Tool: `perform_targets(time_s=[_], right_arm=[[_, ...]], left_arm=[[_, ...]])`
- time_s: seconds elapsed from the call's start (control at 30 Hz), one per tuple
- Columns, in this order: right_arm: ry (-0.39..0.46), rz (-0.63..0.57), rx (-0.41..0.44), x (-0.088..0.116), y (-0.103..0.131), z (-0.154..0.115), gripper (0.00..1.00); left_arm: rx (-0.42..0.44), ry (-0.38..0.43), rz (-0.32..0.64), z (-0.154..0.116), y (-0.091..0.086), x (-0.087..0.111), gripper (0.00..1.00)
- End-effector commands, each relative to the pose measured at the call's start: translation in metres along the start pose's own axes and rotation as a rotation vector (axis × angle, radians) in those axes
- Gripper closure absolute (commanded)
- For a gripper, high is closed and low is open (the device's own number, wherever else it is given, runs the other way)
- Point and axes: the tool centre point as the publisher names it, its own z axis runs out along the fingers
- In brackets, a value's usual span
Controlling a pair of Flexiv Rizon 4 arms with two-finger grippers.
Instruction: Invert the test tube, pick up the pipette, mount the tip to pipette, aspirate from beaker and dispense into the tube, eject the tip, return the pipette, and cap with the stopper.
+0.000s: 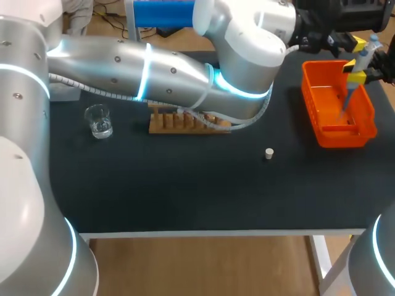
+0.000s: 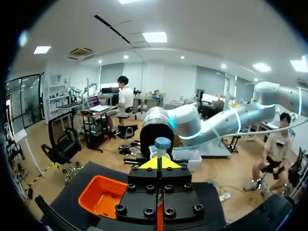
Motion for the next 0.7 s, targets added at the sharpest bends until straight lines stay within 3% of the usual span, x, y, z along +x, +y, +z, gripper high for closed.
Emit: perform_targets(time_s=[0.03, 0.7], right_arm=[[0.008, 0.001, 0.001, -0.0045, 0.0131, -0.0008, 1.0], [0.008, 0.001, 0.001, -0.0045, 0.0131, -0.0008, 1.0]], left_arm=[[-0.073, 0.009, -0.004, 0.0102, 0.0081, -0.0016, 1.0], [-0.164, 0.023, -0.003, 0.0156, 0.0163, 0.0013, 1.0]])
